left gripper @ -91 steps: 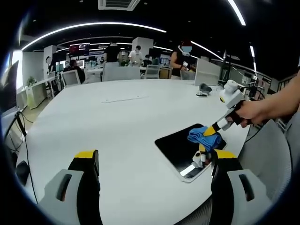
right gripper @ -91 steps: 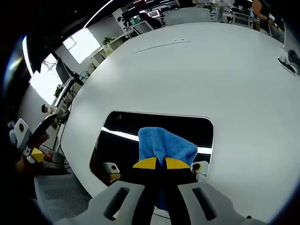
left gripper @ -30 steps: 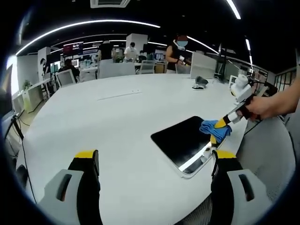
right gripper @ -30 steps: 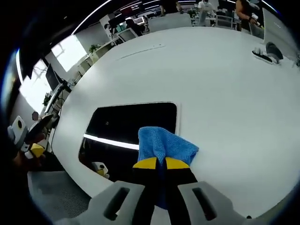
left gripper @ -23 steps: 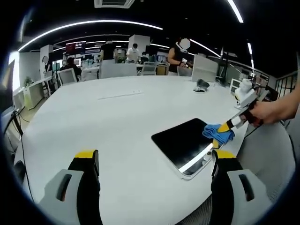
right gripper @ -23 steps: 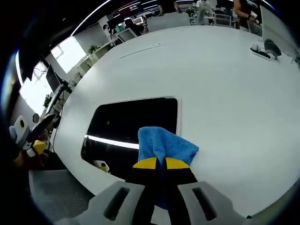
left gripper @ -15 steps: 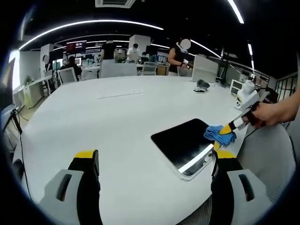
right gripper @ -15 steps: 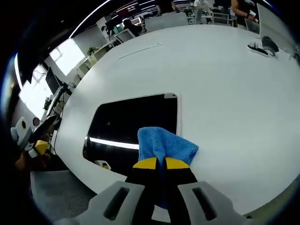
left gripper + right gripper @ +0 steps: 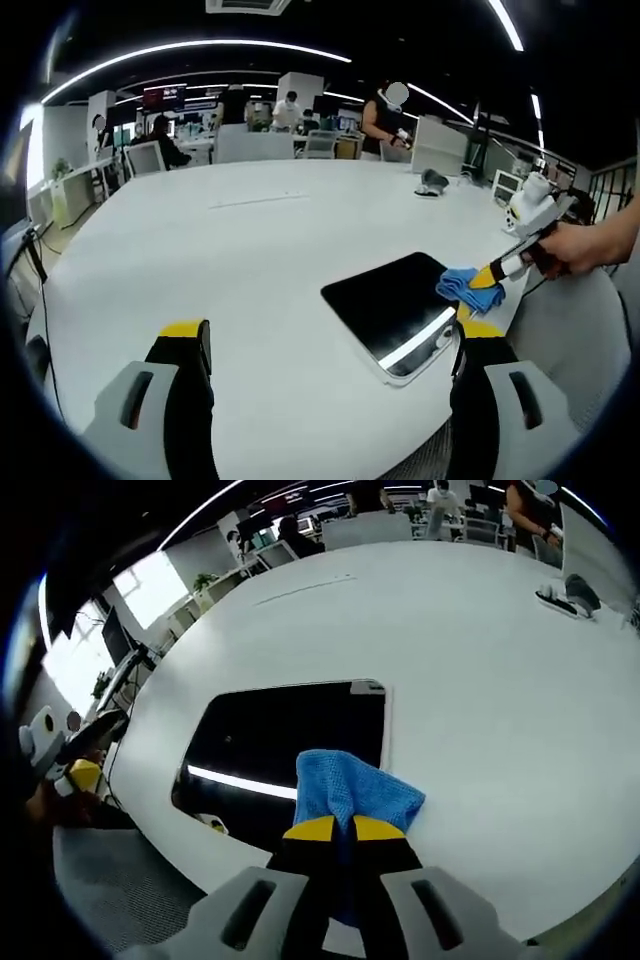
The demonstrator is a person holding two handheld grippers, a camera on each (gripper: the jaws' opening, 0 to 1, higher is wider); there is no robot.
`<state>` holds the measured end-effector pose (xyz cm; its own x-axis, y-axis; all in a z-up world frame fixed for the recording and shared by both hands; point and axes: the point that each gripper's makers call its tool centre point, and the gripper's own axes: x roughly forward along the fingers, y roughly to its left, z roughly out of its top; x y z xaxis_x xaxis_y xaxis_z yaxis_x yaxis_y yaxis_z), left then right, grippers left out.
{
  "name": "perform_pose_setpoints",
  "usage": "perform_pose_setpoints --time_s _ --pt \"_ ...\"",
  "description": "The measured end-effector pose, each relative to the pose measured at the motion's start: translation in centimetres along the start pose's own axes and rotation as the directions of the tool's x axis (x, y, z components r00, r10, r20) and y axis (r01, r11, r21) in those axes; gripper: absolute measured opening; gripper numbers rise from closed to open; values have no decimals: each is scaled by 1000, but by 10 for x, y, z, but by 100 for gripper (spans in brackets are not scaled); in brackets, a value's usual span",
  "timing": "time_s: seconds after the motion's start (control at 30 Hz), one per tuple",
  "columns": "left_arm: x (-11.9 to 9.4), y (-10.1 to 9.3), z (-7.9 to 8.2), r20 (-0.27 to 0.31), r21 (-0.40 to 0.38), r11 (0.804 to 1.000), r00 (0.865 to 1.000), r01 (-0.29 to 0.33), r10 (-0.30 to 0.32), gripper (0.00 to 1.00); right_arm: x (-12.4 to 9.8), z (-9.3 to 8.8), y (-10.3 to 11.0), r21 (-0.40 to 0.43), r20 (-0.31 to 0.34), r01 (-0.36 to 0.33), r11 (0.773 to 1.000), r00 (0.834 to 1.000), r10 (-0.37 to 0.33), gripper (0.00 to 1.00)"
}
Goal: Wipe the mirror surface with the cleaning cloth until all visible marks leave the cleaned area.
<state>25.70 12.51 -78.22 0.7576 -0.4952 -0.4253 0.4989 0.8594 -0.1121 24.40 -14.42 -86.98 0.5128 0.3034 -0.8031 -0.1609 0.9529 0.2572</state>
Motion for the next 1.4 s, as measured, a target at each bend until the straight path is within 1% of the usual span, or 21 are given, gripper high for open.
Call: perform_pose_setpoints --time_s 0.03,0.07,0.4,0.5,0.63,0.77,1.03,1.27,1.4 --pt "0 0 0 1 0 1000 1000 0 0 99 0 0 1 42 -4 -5 999 1000 5 0" --pt "0 0 0 1 0 1000 1000 -1 1 99 0 1 0 50 -5 -9 999 1000 10 0" --pt "1 1 -3 -5 -2 1000 1000 -3 3 99 1 -1 7 28 -20 -5 1000 1000 6 0" --pt "1 -1 -4 -8 1 1000 1000 2 -2 99 2 -1 9 50 -24 -8 999 1000 9 0" --pt "2 0 -4 -5 -4 1000 1000 4 -4 99 3 -1 11 50 -26 -3 999 1000 4 0" --pt "2 -2 -7 -22 13 1000 1000 13 -12 99 4 0 14 61 -33 -7 998 999 9 0" --pt "1 -2 -8 -24 11 1000 1000 15 -15 99 10 0 27 83 -51 -22 996 998 26 0" --pt "1 0 -7 -20 11 1000 1000 6 -6 99 13 -1 40 77 -63 -38 996 997 43 0" --pt "-1 1 -9 -24 13 1000 1000 6 -5 99 17 -1 51 73 -72 -52 996 996 57 0"
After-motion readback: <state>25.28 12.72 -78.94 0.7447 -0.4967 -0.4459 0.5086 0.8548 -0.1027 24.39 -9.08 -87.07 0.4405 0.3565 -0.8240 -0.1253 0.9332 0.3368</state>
